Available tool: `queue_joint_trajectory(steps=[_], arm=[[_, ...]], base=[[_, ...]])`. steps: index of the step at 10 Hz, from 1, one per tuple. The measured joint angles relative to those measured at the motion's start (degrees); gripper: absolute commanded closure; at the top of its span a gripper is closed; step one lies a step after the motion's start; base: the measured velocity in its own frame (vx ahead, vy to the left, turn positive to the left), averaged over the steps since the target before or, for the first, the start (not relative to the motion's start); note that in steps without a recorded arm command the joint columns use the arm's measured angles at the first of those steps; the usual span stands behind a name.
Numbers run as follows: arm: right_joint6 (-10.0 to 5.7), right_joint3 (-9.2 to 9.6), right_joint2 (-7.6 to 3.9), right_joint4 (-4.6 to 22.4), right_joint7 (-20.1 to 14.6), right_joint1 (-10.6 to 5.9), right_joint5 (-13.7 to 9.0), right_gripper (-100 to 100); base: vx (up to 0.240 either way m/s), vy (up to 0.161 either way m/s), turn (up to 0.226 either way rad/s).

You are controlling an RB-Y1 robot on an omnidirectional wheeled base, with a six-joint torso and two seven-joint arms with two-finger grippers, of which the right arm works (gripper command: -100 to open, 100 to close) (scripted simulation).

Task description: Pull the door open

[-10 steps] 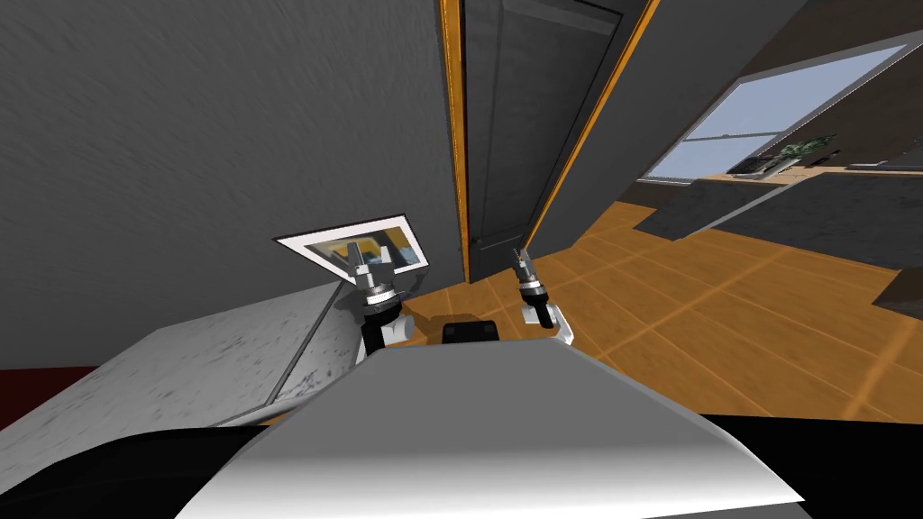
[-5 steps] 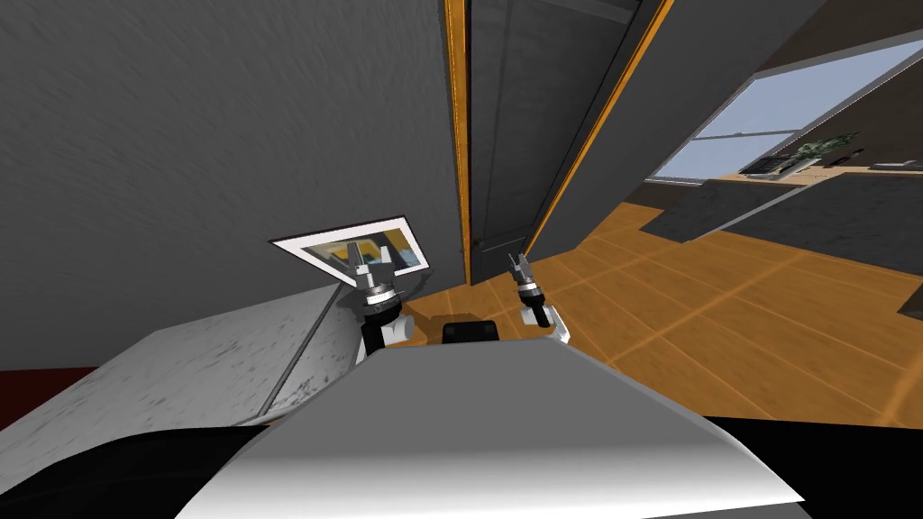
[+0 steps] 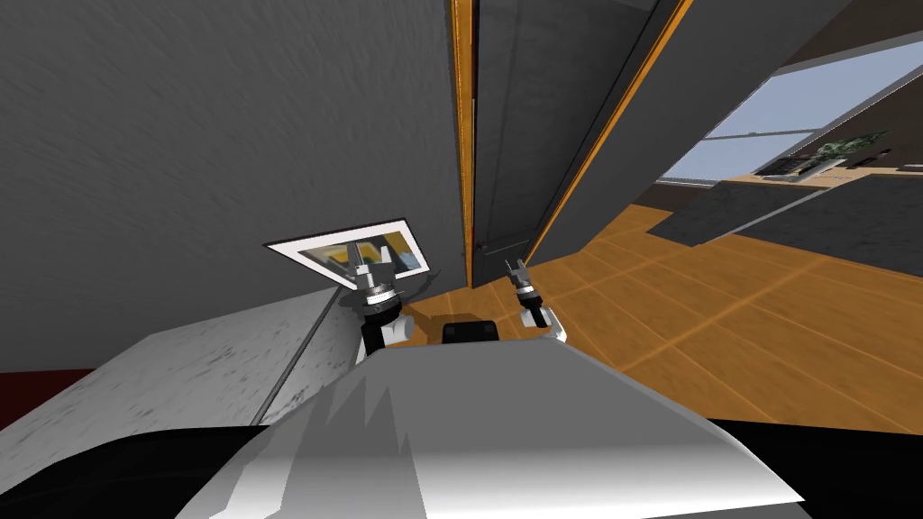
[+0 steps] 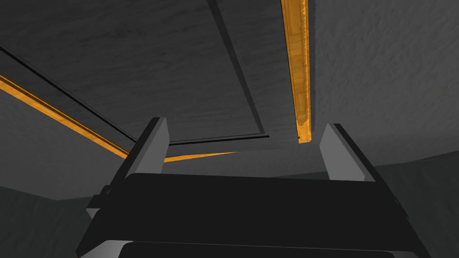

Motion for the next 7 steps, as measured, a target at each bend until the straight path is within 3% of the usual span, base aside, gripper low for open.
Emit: queue_joint_trajectory(steps=[3, 7], arm=[[-0.77, -0.86, 0.47, 5.67, 3.77, -2.02, 1.92, -100], [-1.89, -1.9, 1.1, 11.73, 8.34, -3.42, 4.3, -100]], base=[[0.091, 0.007, 0.025], [0.102, 0.004, 0.022]])
